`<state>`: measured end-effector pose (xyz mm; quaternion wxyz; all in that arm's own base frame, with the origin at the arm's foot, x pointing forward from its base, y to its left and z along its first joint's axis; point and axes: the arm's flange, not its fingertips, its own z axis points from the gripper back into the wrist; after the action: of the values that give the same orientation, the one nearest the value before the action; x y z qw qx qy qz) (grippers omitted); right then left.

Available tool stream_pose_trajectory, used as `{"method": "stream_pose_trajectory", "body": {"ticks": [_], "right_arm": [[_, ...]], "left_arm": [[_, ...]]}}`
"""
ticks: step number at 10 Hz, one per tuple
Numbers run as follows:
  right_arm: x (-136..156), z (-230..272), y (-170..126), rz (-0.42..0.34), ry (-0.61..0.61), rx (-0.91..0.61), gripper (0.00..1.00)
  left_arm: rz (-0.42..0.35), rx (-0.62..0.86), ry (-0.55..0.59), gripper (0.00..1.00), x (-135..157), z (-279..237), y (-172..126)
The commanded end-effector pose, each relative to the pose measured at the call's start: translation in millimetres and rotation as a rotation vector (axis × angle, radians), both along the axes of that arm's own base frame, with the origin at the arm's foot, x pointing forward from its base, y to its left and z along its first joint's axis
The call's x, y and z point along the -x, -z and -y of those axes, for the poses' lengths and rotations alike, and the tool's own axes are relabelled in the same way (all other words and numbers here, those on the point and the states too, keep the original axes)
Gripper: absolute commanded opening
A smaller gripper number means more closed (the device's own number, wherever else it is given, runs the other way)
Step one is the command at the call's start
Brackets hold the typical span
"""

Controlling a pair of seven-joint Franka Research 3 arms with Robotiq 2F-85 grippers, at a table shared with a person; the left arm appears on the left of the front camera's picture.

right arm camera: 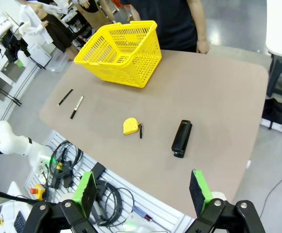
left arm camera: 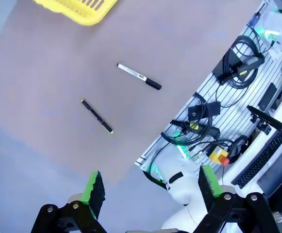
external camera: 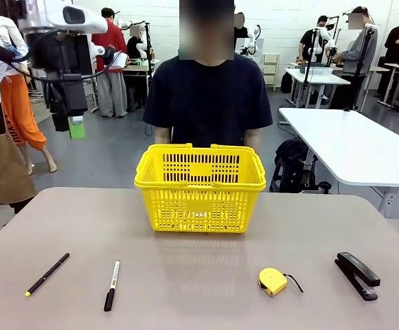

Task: Place the items the person wants into the basket.
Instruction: Pick up the item the person points to and place it in the Market Basket.

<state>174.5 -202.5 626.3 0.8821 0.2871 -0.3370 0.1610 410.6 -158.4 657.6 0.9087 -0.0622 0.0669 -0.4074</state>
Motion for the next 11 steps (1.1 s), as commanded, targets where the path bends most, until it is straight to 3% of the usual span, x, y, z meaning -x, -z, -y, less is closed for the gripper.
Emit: {"method": "stream_pose_trajectory", "body": {"ticks": [1, 2, 3, 4, 11], "right_arm": [[0.0, 0.0, 1.5, 0.011, -0.019, -0.012, 1.0], [0.0, 0.0, 1.5, 0.011, -0.019, -0.012, 1.0], [0.0, 0.0, 1.5, 0.011, -0.019, -0.012, 1.0], [0.0, 0.0, 1.5, 0.011, -0.019, -0.012, 1.0], [0.0, 0.0, 1.5, 0.011, -0.019, -0.012, 1.0]], "left_arm": [[0.055, 0.001, -0.013, 1.0, 10.7, -0.2, 10.0], [0.048, 0.016, -0.04, 1.0, 8.8, 2.8, 11.2], [-0.012, -0.004, -0.083, 1.0, -0.8, 9.7, 14.1], [0.016, 0.002, -0.012, 1.0, 2.1, 0.8, 7.6], [0.009, -0.001, -0.03, 1.0, 0.8, 4.1, 10.1]]}}
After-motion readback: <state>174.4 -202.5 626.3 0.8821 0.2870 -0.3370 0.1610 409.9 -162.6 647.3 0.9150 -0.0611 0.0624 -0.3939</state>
